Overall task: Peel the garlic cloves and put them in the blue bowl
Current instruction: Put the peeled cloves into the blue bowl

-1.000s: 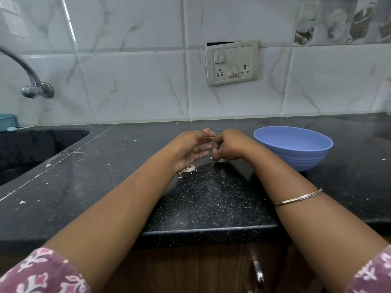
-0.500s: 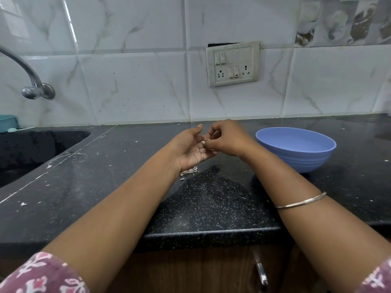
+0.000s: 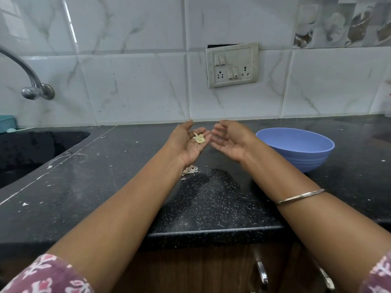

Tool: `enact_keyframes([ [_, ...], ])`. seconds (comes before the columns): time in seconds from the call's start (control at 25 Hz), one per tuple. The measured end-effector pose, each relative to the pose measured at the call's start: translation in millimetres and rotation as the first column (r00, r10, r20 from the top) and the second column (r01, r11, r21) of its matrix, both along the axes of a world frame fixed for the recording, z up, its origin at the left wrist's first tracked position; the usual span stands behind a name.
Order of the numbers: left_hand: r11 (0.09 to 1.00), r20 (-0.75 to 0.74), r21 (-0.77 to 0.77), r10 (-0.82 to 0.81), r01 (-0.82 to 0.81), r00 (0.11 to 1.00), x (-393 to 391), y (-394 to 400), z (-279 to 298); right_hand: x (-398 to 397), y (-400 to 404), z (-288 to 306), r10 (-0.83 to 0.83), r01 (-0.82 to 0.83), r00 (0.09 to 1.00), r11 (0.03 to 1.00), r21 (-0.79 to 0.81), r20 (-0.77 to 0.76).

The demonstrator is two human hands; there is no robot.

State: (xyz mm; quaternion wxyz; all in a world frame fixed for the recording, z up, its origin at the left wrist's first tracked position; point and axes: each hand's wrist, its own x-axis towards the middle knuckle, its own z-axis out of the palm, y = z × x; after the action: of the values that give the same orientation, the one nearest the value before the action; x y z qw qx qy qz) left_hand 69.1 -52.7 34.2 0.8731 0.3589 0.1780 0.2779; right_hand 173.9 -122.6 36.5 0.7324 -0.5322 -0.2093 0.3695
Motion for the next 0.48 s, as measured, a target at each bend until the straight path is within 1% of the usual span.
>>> enact_keyframes([
  [0.04, 1.0, 0.026, 0.006, 0.01, -0.01, 1.0, 1.9, -1.3, 0.7, -2.7, 0.3, 0.2, 0.081, -0.073, 0.981, 0.996, 0.054, -0.174],
  [0.08, 1.0, 0.045, 0.021, 0.014, -0.015, 0.999, 4.4, -3.3, 0.7, -5.7, 1.8, -0.5, 0.133, -0.108, 0.953, 0.989, 0.103, -0.274],
  [0.12, 0.999, 0.053, 0.051, 0.014, -0.017, 0.998, 6.6, -7.1, 0.4, -8.6, 4.4, -2.0, 0.147, -0.105, 0.932, 0.984, 0.142, -0.33],
  [0.24, 0.982, 0.024, 0.191, 0.004, -0.008, 1.0, 13.9, -24.5, -0.9, -13.0, 12.2, -6.8, 0.093, 0.001, 0.905, 0.975, 0.221, -0.415],
  [0.32, 0.949, -0.037, 0.315, -0.012, 0.023, 0.999, 16.4, -33.7, -1.1, -13.0, 13.4, -8.4, 0.079, 0.045, 0.892, 0.964, 0.261, -0.445],
  [0.4, 0.898, -0.108, 0.434, -0.032, 0.076, 0.994, 18.0, -39.8, -0.9, -14.9, 8.7, -9.9, 0.079, 0.049, 0.896, 0.96, 0.275, -0.437],
  [0.48, 0.855, -0.131, 0.508, -0.048, 0.109, 0.99, 18.4, -43.5, -0.6, -17.1, 4.0, -10.5, 0.095, 0.042, 0.887, 0.958, 0.284, -0.451],
])
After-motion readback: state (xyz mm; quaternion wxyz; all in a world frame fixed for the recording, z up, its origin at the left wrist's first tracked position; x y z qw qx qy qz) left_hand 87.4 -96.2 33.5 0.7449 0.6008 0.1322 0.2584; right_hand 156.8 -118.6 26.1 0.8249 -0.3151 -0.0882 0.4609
